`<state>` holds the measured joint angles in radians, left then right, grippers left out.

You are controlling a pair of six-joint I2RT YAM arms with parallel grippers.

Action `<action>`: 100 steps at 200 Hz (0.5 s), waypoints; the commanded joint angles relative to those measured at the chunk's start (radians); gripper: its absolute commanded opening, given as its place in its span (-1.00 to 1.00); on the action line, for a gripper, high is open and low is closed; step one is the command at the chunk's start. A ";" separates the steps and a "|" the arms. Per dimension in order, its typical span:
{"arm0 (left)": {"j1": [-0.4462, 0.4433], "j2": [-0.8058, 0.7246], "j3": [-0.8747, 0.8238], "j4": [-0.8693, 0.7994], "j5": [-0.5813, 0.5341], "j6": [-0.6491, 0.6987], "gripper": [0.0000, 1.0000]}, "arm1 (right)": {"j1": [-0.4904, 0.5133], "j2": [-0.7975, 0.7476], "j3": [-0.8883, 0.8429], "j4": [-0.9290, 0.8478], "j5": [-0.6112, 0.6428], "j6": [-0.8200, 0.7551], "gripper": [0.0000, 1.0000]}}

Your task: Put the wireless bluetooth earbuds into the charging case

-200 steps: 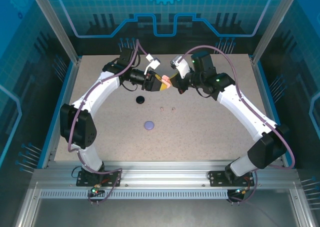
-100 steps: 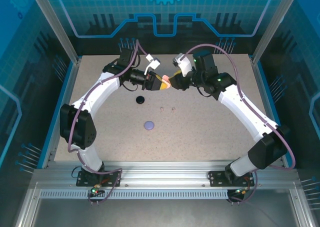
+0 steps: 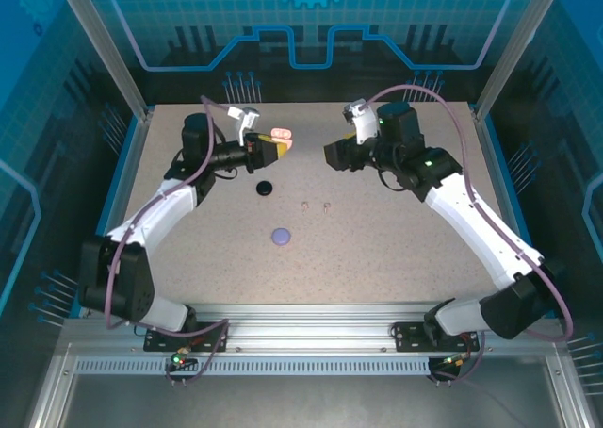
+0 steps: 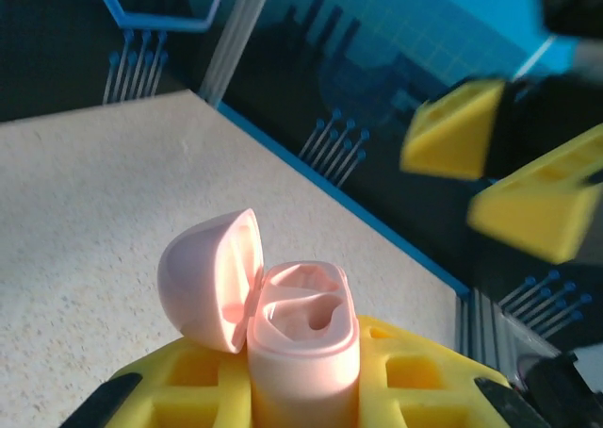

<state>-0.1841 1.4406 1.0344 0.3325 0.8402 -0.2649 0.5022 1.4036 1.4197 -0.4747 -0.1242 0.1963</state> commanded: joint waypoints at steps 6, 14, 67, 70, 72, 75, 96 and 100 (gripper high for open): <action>0.005 -0.099 -0.099 0.300 -0.143 -0.150 -1.00 | 0.050 0.106 -0.015 -0.039 0.100 0.089 0.20; 0.002 -0.124 -0.131 0.340 -0.167 -0.169 -1.00 | 0.063 0.141 -0.012 -0.045 0.121 0.105 0.19; 0.003 -0.291 -0.288 0.416 -0.292 -0.201 -1.00 | 0.130 0.376 0.030 -0.062 0.238 0.251 0.10; 0.003 -0.298 -0.292 0.416 -0.298 -0.203 -1.00 | 0.135 0.389 0.037 -0.064 0.241 0.253 0.09; 0.002 -0.304 -0.297 0.416 -0.303 -0.204 -1.00 | 0.140 0.398 0.041 -0.067 0.245 0.256 0.09; 0.002 -0.309 -0.303 0.417 -0.308 -0.206 -1.00 | 0.145 0.410 0.050 -0.072 0.252 0.258 0.09; 0.002 -0.348 -0.331 0.418 -0.337 -0.210 -1.00 | 0.189 0.502 0.125 -0.128 0.323 0.284 0.06; 0.002 -0.353 -0.335 0.420 -0.337 -0.209 -1.00 | 0.196 0.519 0.139 -0.140 0.338 0.291 0.05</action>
<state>-0.1841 1.1343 0.7284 0.6941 0.5686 -0.4500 0.6449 1.8549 1.4628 -0.5465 0.1143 0.4240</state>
